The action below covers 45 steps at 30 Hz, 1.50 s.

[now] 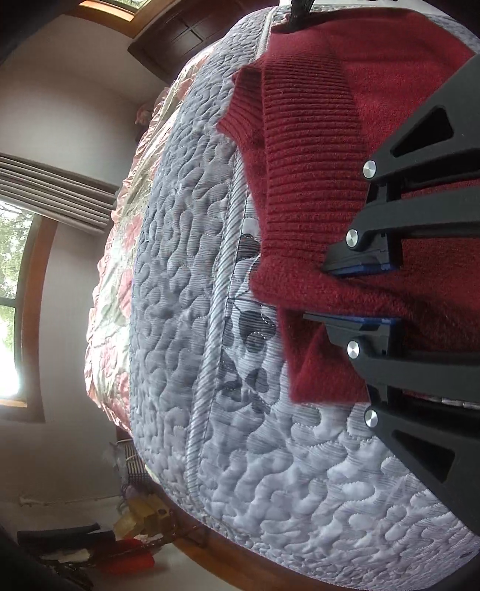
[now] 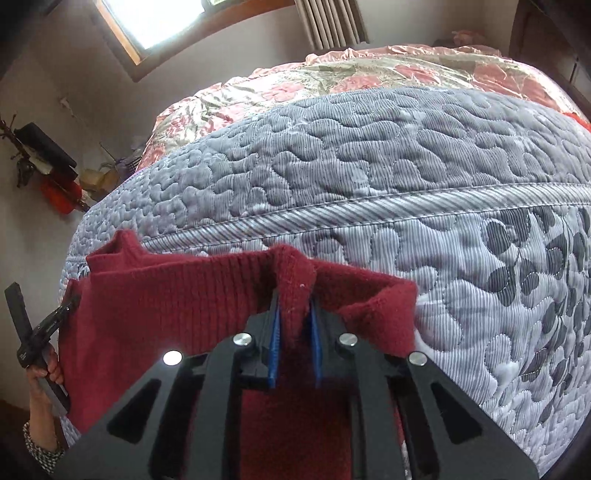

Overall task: Fold small clothes
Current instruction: 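Lift the folded edge with both tools and fold it over toward the collar, then open both tools and release the folded sweater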

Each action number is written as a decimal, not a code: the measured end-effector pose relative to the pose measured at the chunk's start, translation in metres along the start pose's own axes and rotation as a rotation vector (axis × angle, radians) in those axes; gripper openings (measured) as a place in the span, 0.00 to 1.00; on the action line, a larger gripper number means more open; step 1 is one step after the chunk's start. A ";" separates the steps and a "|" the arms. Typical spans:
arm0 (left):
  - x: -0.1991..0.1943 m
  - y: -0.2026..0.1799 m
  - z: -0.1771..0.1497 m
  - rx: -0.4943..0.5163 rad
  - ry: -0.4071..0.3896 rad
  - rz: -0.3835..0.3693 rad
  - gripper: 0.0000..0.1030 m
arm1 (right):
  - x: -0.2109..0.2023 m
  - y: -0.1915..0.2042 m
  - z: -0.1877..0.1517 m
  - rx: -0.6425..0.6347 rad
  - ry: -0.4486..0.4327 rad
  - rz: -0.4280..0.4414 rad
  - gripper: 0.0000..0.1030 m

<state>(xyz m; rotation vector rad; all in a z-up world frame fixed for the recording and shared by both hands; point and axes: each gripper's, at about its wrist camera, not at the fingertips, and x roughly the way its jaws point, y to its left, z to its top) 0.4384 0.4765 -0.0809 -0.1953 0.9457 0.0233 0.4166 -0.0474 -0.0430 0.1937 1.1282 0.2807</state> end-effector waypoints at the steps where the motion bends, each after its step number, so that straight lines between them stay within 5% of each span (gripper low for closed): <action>1: -0.002 -0.001 0.001 0.002 0.001 0.002 0.17 | 0.000 -0.001 0.001 0.005 -0.002 0.006 0.12; 6: -0.033 0.001 0.004 -0.021 -0.004 -0.046 0.34 | -0.021 0.001 -0.006 -0.009 -0.013 0.009 0.26; 11: -0.088 0.021 -0.032 -0.008 0.005 -0.139 0.47 | -0.064 -0.002 -0.043 -0.077 -0.010 0.050 0.38; 20: -0.136 0.042 -0.134 -0.036 0.037 -0.276 0.49 | -0.105 -0.028 -0.161 -0.095 0.063 0.167 0.52; 23: -0.139 0.029 -0.147 -0.002 0.017 -0.237 0.50 | -0.102 -0.026 -0.180 -0.119 0.090 0.171 0.52; 25: -0.136 0.026 -0.151 -0.011 0.020 -0.220 0.49 | -0.097 -0.023 -0.187 -0.137 0.099 0.164 0.52; 30: -0.126 0.024 -0.152 -0.032 0.046 -0.155 0.23 | -0.094 -0.012 -0.196 -0.198 0.103 0.103 0.09; 35: -0.136 0.035 -0.148 -0.087 0.054 -0.194 0.14 | -0.126 -0.024 -0.195 -0.153 0.051 0.189 0.05; 40: -0.117 0.035 -0.155 -0.027 0.079 -0.142 0.14 | -0.096 -0.035 -0.204 -0.144 0.131 0.118 0.05; 45: -0.112 0.032 -0.159 0.001 0.052 -0.109 0.18 | -0.084 -0.039 -0.207 -0.112 0.120 0.114 0.05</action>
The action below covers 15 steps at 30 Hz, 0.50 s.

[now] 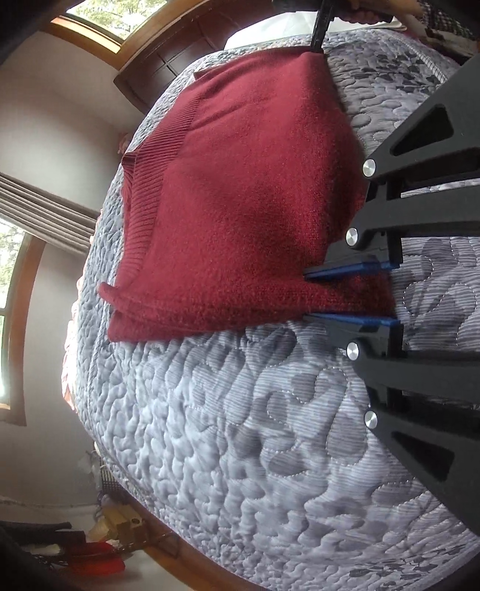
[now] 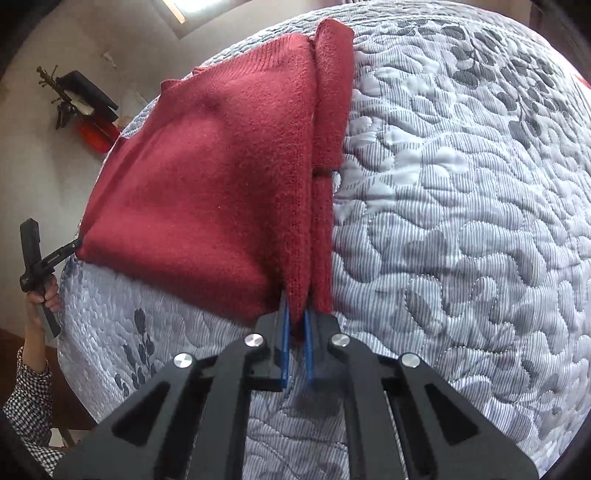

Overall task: Fold small clothes
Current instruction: 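Open both tools and release the folded sweater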

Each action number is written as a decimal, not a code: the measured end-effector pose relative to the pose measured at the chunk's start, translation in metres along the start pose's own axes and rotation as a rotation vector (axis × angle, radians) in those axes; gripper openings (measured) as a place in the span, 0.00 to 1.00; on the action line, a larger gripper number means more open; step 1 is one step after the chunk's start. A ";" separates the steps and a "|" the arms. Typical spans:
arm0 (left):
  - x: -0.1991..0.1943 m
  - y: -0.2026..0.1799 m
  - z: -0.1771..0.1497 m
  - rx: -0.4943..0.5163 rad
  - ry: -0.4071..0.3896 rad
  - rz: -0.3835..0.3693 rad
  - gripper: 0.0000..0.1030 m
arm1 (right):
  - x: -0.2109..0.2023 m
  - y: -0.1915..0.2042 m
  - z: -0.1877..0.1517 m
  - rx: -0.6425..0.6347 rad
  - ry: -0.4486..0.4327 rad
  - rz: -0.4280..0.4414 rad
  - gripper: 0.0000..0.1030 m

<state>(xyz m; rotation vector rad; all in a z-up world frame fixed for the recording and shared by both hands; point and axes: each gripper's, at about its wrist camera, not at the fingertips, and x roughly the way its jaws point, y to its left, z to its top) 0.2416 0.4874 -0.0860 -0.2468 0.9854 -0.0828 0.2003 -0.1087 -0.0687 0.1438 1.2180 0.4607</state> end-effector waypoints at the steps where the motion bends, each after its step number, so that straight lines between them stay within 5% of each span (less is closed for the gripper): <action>1: -0.001 -0.001 -0.001 0.007 -0.003 0.009 0.20 | 0.000 -0.001 0.000 0.006 -0.002 -0.004 0.05; 5: -0.016 -0.010 0.000 -0.005 -0.029 0.064 0.34 | -0.015 0.003 0.000 0.027 -0.016 -0.029 0.09; 8: -0.045 -0.022 -0.004 -0.016 -0.106 0.099 0.34 | -0.043 0.020 -0.001 0.022 -0.091 -0.046 0.20; 12: -0.073 -0.054 -0.004 0.028 -0.183 0.037 0.36 | -0.072 0.038 0.002 -0.014 -0.182 -0.065 0.23; 15: -0.063 -0.083 0.005 0.068 -0.164 -0.037 0.36 | -0.070 0.047 0.009 -0.022 -0.184 -0.015 0.23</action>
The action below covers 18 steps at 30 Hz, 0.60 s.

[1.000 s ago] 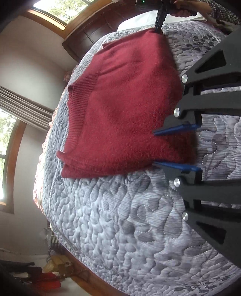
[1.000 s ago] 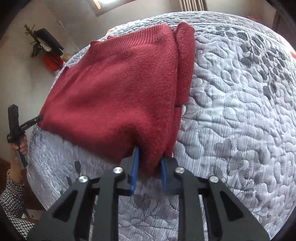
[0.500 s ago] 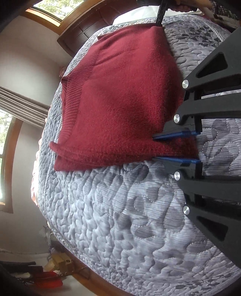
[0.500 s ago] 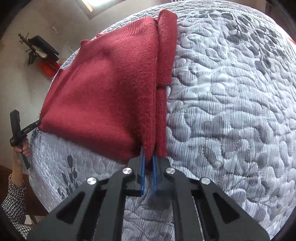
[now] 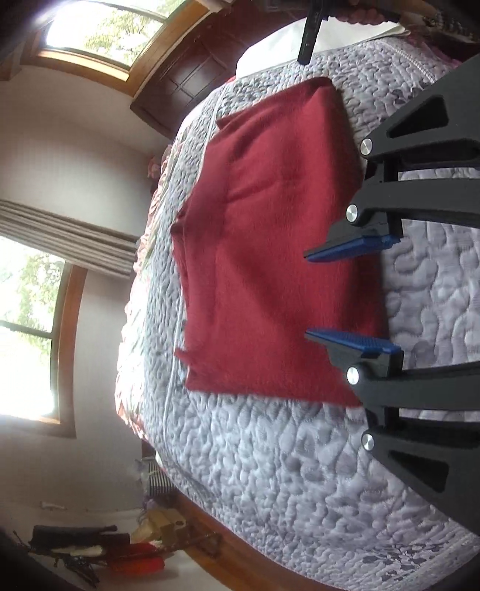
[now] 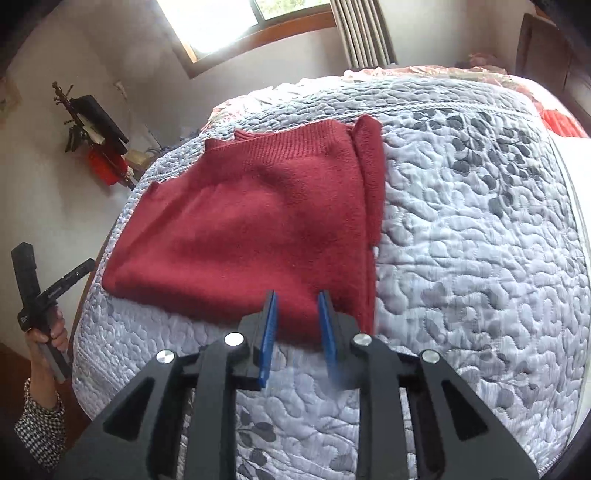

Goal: Fold small clothes

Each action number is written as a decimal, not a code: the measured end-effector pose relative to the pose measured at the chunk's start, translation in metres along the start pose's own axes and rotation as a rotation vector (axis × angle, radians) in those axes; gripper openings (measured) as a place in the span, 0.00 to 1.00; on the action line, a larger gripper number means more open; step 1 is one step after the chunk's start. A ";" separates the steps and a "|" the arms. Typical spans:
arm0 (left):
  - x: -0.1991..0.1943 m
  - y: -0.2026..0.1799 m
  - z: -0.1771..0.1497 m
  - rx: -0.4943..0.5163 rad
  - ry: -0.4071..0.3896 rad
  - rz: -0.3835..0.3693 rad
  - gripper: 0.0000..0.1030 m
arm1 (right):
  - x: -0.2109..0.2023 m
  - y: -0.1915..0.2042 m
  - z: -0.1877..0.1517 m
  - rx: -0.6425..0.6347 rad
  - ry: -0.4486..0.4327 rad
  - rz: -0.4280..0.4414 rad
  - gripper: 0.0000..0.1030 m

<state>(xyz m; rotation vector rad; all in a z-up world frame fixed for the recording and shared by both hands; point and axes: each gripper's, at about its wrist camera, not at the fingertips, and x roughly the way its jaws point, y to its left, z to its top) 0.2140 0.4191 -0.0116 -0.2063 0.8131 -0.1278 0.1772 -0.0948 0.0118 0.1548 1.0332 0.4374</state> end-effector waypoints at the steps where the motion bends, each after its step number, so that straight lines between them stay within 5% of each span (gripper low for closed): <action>1: 0.010 -0.009 0.002 0.010 0.013 -0.013 0.36 | 0.007 0.002 0.002 -0.008 0.011 -0.006 0.23; 11: 0.093 -0.047 -0.024 0.075 0.194 -0.036 0.35 | 0.074 -0.010 -0.004 0.026 0.159 -0.035 0.23; 18: 0.097 -0.045 -0.020 0.038 0.219 -0.027 0.35 | 0.074 -0.012 -0.001 0.080 0.175 -0.008 0.24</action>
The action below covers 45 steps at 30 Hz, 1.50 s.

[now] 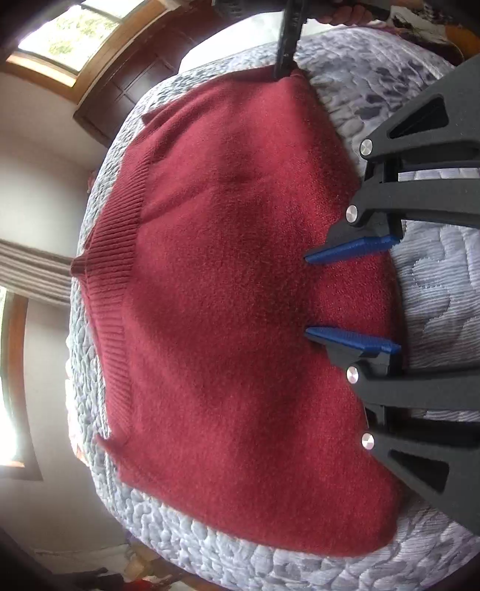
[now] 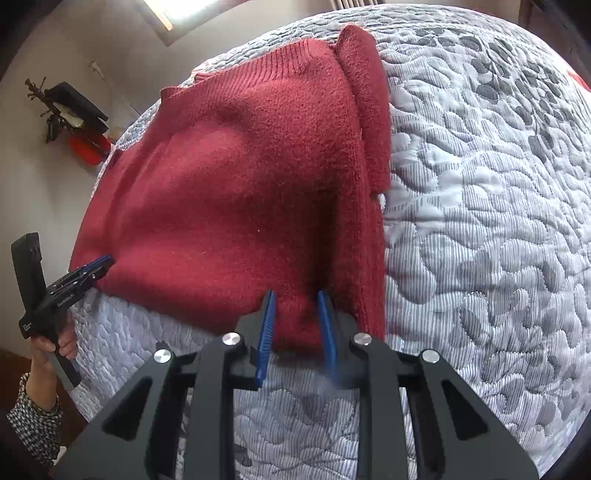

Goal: Fold small clothes

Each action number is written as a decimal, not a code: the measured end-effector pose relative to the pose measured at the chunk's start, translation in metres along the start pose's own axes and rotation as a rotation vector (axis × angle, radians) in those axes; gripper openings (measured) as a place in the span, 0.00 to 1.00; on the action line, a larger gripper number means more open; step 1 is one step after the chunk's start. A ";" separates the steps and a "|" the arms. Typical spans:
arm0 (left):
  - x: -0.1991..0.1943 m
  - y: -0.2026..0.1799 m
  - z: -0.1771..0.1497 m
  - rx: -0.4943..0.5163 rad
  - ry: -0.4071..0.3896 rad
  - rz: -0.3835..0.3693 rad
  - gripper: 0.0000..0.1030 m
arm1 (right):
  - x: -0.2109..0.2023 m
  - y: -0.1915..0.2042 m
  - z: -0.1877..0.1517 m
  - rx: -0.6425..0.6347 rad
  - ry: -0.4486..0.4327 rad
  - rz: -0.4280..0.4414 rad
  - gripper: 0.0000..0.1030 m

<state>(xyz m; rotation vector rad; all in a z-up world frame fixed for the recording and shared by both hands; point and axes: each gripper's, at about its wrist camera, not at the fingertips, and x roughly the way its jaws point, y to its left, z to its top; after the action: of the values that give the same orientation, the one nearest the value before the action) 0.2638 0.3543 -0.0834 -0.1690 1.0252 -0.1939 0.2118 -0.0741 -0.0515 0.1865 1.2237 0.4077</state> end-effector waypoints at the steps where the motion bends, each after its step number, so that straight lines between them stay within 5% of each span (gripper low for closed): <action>1: -0.006 0.000 0.003 -0.022 -0.001 -0.001 0.36 | -0.007 -0.001 0.001 0.019 -0.005 0.016 0.25; 4: -0.027 -0.011 0.017 -0.048 -0.037 0.008 0.45 | -0.039 -0.001 0.012 0.040 -0.058 0.010 0.40; 9: -0.032 -0.048 0.037 -0.021 -0.058 0.026 0.50 | -0.056 -0.017 0.051 0.095 -0.053 0.048 0.41; 18: 0.023 -0.074 0.026 -0.169 0.124 0.106 0.50 | 0.008 -0.042 0.126 0.085 0.096 0.028 0.41; 20: 0.016 -0.075 0.025 -0.201 0.115 0.140 0.50 | 0.017 -0.047 0.127 0.072 0.134 0.066 0.19; 26: -0.032 -0.082 0.030 -0.272 -0.009 0.230 0.52 | -0.005 -0.053 0.131 0.058 0.098 0.134 0.14; 31: -0.025 -0.080 0.037 -0.219 0.021 0.267 0.55 | 0.014 -0.057 0.121 0.083 0.134 0.076 0.19; 34: -0.026 -0.069 0.043 -0.193 0.022 0.235 0.56 | -0.001 -0.059 0.121 0.111 0.095 0.055 0.38; 39: -0.021 -0.059 0.058 -0.114 0.049 0.208 0.58 | -0.028 -0.060 0.111 0.210 0.056 0.013 0.38; 41: -0.023 -0.056 0.066 -0.067 0.043 0.195 0.70 | -0.037 -0.056 0.103 0.231 0.039 -0.011 0.40; 45: -0.023 -0.045 0.082 -0.032 0.017 0.172 0.75 | -0.044 -0.045 0.083 0.271 0.035 -0.070 0.48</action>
<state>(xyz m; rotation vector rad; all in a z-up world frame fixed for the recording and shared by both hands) 0.3189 0.3197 -0.0126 -0.1071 1.0545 -0.0230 0.2868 -0.1259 -0.0013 0.3688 1.3135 0.1841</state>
